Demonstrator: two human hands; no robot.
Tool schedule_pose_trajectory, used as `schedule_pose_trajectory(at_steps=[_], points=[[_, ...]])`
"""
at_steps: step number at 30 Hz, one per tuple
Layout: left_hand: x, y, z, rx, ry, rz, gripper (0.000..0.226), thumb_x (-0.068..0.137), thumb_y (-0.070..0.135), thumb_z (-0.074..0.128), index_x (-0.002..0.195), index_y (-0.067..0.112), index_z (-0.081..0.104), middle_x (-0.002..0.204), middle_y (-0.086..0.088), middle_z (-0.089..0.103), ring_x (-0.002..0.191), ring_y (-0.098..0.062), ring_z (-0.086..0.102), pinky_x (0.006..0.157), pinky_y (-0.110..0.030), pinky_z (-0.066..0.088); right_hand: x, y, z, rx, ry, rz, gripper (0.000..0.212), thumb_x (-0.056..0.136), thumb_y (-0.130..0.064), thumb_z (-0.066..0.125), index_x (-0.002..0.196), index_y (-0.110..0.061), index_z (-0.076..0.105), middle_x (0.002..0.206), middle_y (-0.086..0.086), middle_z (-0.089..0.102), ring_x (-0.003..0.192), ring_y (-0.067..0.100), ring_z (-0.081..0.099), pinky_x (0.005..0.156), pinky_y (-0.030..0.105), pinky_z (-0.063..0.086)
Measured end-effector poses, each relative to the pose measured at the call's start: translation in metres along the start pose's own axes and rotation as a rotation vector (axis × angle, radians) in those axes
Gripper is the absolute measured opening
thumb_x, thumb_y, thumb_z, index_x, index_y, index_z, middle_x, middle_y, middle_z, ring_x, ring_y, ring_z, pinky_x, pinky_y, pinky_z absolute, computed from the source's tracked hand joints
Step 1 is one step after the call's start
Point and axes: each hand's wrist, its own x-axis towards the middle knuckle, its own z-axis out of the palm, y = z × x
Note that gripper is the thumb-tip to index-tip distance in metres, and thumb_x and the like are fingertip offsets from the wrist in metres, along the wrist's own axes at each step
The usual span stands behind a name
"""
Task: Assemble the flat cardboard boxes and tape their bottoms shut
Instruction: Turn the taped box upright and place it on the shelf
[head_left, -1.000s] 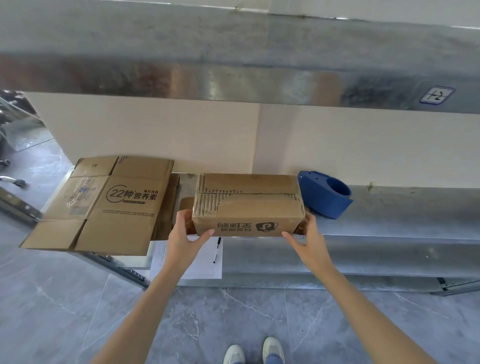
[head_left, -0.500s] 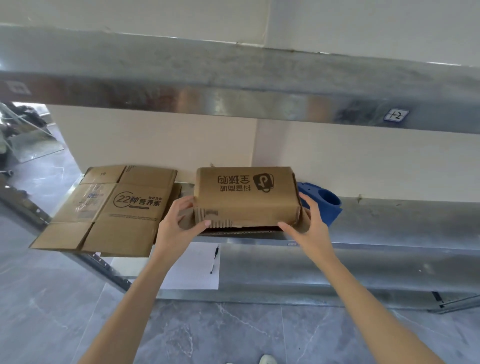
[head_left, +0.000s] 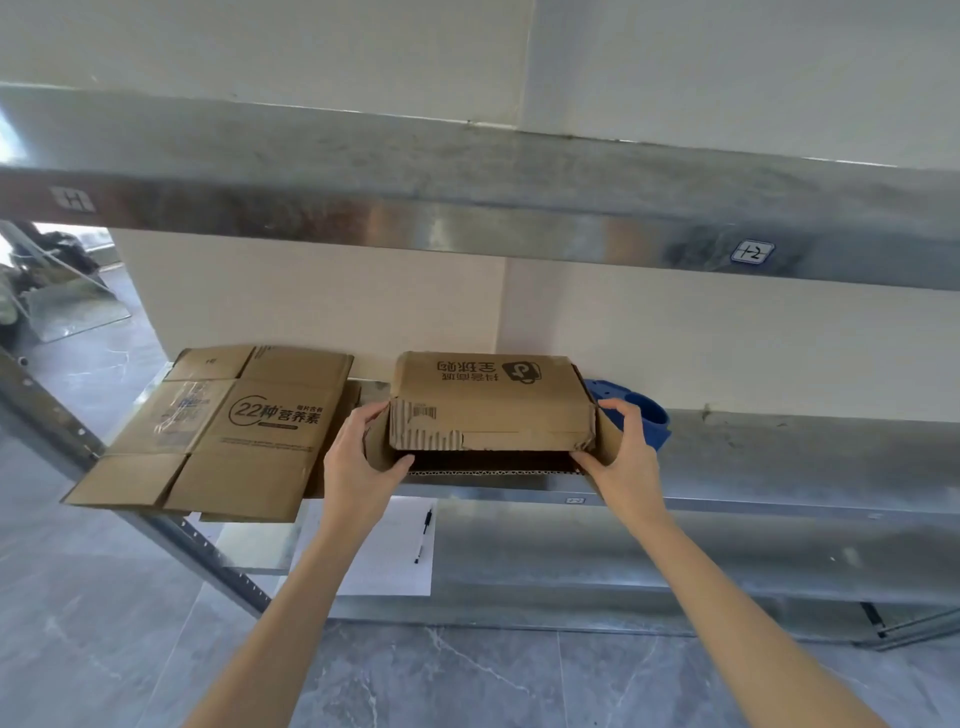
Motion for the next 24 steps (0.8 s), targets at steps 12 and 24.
schedule_pose_trajectory(at_steps=[12, 24], points=[[-0.015, -0.012, 0.011, -0.051, -0.177, -0.023, 0.106, 0.067, -0.001, 0.086, 0.153, 0.027, 0.031, 0.144, 0.012, 0.039, 0.132, -0.012, 0.046, 0.104, -0.046, 0.049, 0.007, -0.001, 0.005, -0.04, 0.055, 0.16, 0.049, 0.088, -0.043, 0.07, 0.123, -0.019, 0.044, 0.11, -0.002, 0.063, 0.104, 0.022, 0.063, 0.084, 0.035, 0.052], [-0.029, -0.013, 0.014, 0.0, -0.246, -0.072, 0.112, 0.07, 0.006, 0.087, 0.155, 0.029, 0.019, 0.146, 0.023, 0.025, 0.132, -0.002, 0.037, 0.102, -0.038, 0.051, 0.006, -0.014, 0.018, -0.115, 0.154, 0.21, 0.056, 0.084, -0.058, 0.066, 0.113, -0.015, 0.047, 0.1, 0.001, 0.062, 0.096, 0.027, 0.063, 0.077, 0.038, 0.051]])
